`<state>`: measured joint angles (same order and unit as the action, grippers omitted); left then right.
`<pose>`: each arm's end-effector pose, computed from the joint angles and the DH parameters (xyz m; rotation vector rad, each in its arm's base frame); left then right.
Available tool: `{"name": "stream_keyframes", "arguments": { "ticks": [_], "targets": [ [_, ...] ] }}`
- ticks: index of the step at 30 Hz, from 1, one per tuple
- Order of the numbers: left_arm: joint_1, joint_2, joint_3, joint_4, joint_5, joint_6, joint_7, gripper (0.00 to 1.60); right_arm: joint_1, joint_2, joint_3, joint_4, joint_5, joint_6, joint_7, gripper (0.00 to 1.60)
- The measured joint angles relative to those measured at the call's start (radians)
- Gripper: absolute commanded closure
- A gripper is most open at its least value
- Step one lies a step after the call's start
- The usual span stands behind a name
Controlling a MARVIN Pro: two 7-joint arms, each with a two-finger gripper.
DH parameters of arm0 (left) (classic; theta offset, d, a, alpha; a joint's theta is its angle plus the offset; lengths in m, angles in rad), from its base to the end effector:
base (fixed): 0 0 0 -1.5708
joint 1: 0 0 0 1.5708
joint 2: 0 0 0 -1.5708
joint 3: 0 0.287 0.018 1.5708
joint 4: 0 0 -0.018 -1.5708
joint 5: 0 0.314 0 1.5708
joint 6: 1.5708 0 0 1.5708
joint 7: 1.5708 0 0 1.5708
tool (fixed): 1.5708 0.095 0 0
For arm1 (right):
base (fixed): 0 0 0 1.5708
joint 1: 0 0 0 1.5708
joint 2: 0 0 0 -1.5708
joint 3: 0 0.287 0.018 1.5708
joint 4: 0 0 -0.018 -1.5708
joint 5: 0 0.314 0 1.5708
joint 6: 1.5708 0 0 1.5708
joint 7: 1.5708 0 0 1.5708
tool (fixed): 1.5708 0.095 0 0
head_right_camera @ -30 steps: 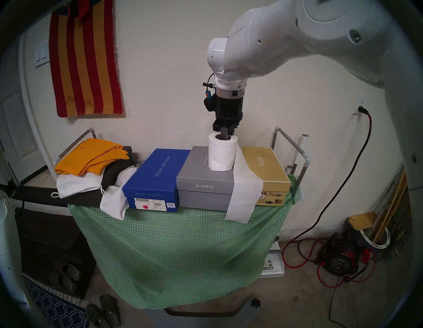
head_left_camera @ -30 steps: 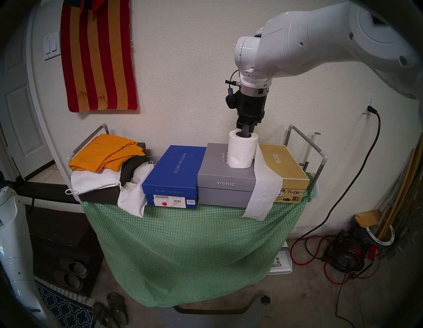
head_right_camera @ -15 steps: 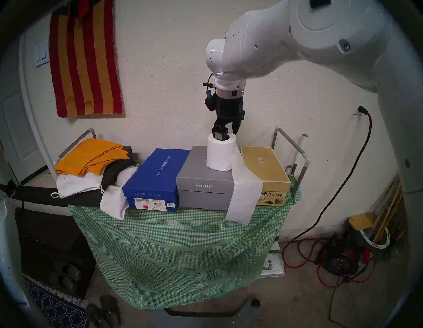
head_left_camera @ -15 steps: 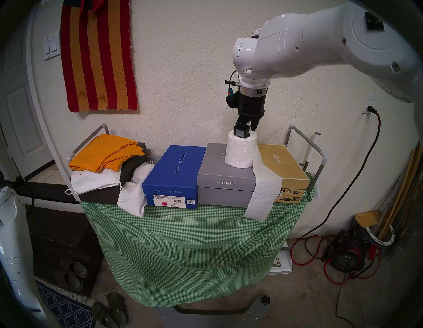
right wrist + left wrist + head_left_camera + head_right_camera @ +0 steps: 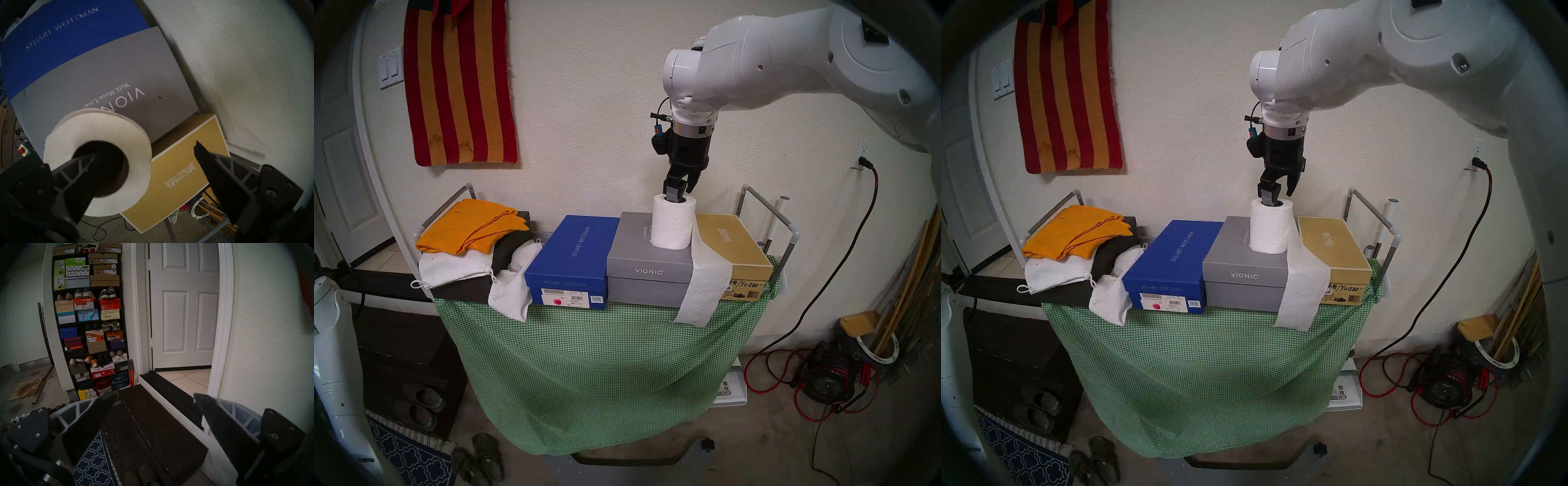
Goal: Lift the object off the cloth, cover the shoe rack with the cloth, put the object back
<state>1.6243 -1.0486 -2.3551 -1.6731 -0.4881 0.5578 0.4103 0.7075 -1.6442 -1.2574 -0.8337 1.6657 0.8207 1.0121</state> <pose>0.2756 0.4207 -0.1461 -1.7277 -0.9739 -1.4704 0.5579 0.1055 0.0647 2.5875 1.3891 0.3358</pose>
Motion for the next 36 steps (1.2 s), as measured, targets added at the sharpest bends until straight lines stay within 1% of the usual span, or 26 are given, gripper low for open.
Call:
{"name": "stream_keyframes", "arguments": {
  "ticks": [15,22,26,28,33,36],
  "targets": [
    [-0.001,-0.001,-0.001,0.000,0.002,0.000,-0.001,0.00,0.019,0.005,0.030,0.076,-0.027,0.004,-0.004,0.00],
    [-0.001,-0.001,-0.001,0.000,0.003,0.000,-0.002,0.00,0.038,0.025,0.044,0.115,-0.031,0.003,-0.003,0.00],
    [-0.001,-0.001,-0.001,0.000,0.004,0.000,-0.002,0.00,0.065,0.050,0.057,0.134,-0.015,0.008,-0.007,0.00],
    [-0.002,-0.001,-0.001,0.000,0.005,0.000,-0.003,0.00,0.088,0.073,0.063,0.146,-0.002,0.016,-0.014,0.00],
    [-0.002,-0.001,-0.001,0.000,0.006,0.000,-0.003,0.00,0.135,0.120,0.058,0.185,0.016,0.033,-0.031,0.00],
    [-0.002,-0.001,-0.001,0.000,0.007,0.000,-0.004,0.00,0.163,0.150,0.042,0.221,0.027,0.044,-0.042,0.00]
  ]
}}
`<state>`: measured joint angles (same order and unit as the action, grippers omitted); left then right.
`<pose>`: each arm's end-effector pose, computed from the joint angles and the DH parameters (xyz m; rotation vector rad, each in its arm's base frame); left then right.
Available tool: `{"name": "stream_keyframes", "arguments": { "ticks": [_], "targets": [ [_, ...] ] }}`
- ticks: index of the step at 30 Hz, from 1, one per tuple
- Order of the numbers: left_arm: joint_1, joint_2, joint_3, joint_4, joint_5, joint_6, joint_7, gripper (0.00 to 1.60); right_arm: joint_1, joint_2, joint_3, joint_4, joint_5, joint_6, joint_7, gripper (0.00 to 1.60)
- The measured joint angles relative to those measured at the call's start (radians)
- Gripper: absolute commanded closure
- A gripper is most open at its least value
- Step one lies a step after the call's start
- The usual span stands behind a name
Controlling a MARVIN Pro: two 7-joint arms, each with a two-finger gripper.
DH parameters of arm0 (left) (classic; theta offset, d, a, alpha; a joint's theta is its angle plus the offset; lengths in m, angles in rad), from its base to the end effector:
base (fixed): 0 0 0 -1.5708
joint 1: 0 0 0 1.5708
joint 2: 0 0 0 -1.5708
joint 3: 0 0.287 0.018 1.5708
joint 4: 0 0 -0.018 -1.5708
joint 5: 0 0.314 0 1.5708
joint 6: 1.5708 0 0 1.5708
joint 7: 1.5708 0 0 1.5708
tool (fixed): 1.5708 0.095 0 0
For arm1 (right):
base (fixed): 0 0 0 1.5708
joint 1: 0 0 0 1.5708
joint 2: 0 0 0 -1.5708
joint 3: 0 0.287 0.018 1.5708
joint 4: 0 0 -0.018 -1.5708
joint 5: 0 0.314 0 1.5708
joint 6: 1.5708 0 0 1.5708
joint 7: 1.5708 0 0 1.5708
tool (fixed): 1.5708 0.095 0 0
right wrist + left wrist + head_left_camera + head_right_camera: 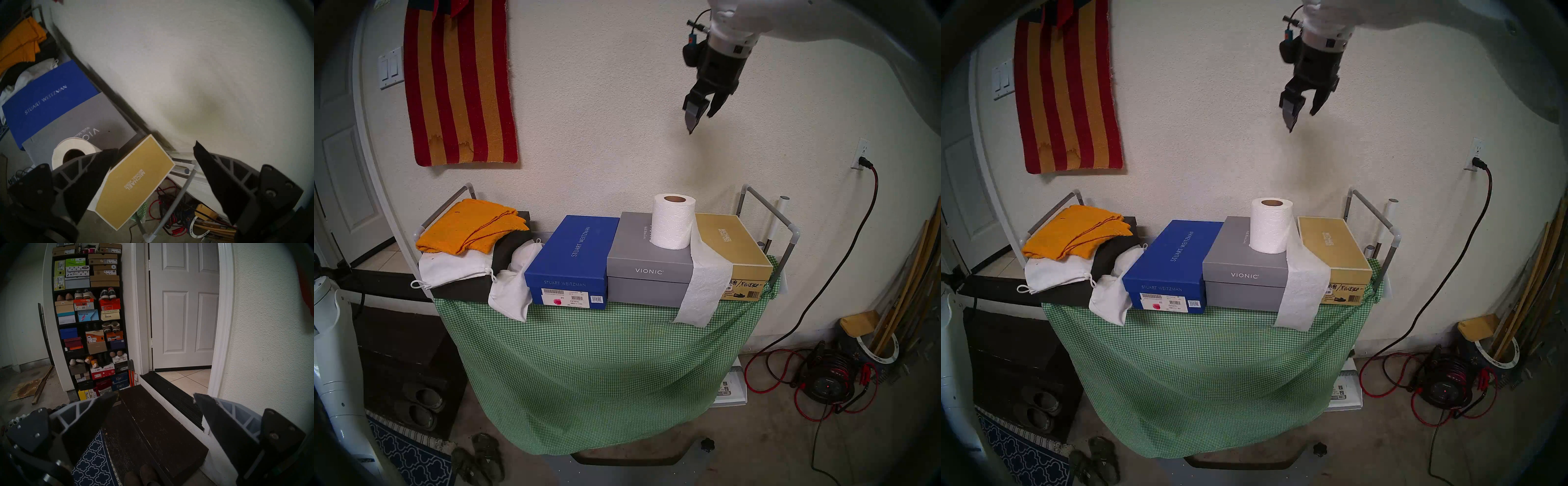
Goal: Lift the object off the cloth, cover the shoe rack with the cloth, put the object back
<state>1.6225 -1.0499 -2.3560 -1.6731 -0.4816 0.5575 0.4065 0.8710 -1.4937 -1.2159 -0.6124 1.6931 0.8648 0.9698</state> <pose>0.2757 0.4207 -0.1458 -1.7260 -0.9704 -1.4708 0.5499 0.0239 0.2412 2.5825 1.0289 0.9174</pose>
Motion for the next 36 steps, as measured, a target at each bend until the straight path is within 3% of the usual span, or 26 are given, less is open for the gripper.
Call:
{"name": "stream_keyframes", "arguments": {
  "ticks": [19,36],
  "targets": [
    [-0.001,0.000,0.000,0.000,0.006,0.000,-0.003,0.00,0.204,0.219,-0.147,0.269,0.061,0.091,-0.094,0.00],
    [-0.001,-0.001,-0.001,0.000,0.010,-0.001,-0.006,0.00,0.369,0.409,-0.247,0.340,0.081,0.096,-0.102,0.00]
  ]
}}
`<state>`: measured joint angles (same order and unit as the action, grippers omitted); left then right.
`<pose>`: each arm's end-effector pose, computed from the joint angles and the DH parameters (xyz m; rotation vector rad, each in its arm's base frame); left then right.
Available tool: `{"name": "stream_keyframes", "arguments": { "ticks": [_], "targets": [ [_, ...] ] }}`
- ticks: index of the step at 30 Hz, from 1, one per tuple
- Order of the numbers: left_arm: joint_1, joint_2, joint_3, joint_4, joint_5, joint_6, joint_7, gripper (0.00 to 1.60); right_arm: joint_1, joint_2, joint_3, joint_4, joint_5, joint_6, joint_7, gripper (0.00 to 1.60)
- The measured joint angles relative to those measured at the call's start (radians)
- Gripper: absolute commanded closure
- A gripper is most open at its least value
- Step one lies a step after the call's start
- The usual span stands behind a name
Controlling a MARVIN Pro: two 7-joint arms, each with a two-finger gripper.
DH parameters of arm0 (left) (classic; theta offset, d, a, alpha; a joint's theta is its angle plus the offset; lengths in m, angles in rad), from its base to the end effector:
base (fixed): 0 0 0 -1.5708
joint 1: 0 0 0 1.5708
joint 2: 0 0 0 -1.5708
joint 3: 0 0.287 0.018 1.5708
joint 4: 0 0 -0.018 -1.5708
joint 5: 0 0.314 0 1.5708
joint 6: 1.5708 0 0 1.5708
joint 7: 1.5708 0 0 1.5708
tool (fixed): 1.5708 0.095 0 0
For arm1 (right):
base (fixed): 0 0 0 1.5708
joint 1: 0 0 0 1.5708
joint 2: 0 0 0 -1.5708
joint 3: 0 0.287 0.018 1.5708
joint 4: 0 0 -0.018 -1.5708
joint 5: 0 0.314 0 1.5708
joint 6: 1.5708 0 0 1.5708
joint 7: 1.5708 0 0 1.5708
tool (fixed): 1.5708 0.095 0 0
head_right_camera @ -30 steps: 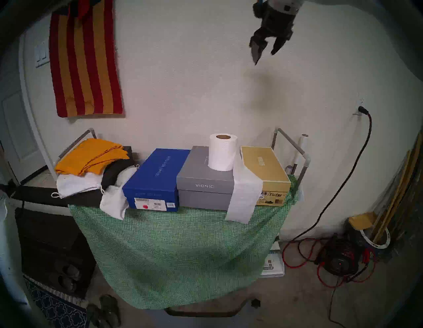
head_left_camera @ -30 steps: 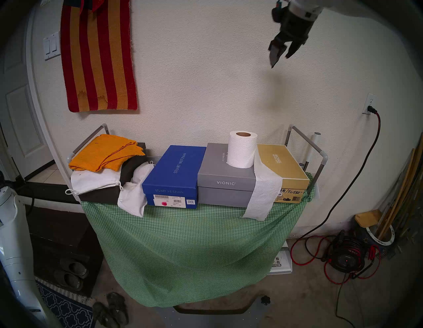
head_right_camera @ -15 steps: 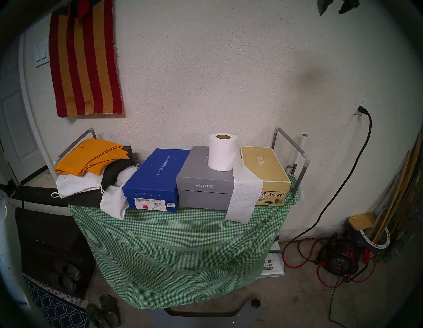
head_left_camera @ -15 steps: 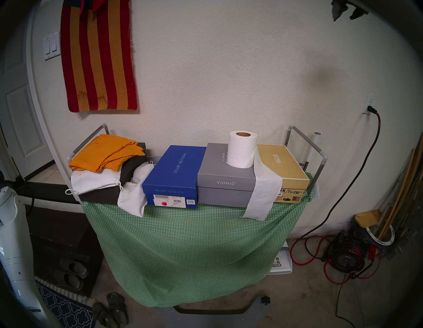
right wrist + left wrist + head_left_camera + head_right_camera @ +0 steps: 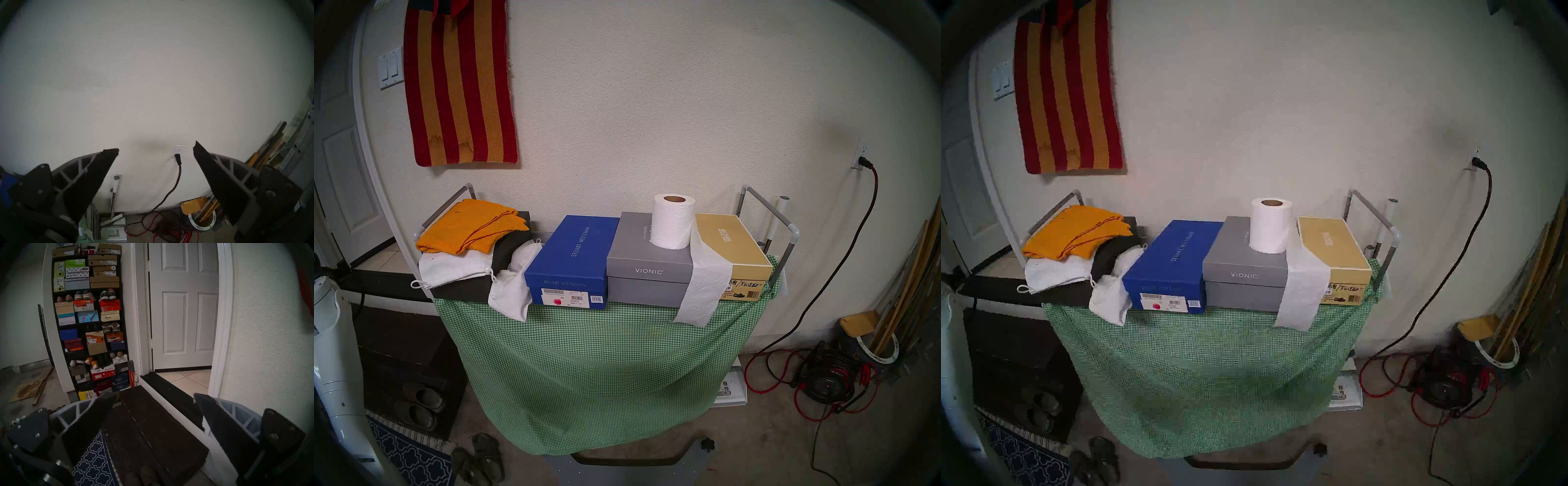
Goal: Lift the object off the cloth, cover the shoe rack with the cloth, put the object back
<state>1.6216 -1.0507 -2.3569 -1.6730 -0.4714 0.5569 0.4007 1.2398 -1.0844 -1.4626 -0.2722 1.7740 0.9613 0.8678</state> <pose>0.2756 0.4209 -0.1454 -1.7239 -0.9624 -1.4696 0.3377 -0.2974 0.4429 2.3250 -0.0984 1.6069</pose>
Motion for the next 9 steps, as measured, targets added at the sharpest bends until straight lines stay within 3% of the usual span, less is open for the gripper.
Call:
{"name": "stream_keyframes", "arguments": {
  "ticks": [9],
  "targets": [
    [0.000,0.000,0.000,0.000,0.002,0.000,-0.001,0.00,0.075,0.107,-0.055,-0.001,0.001,0.000,0.000,0.00]
  ]
}}
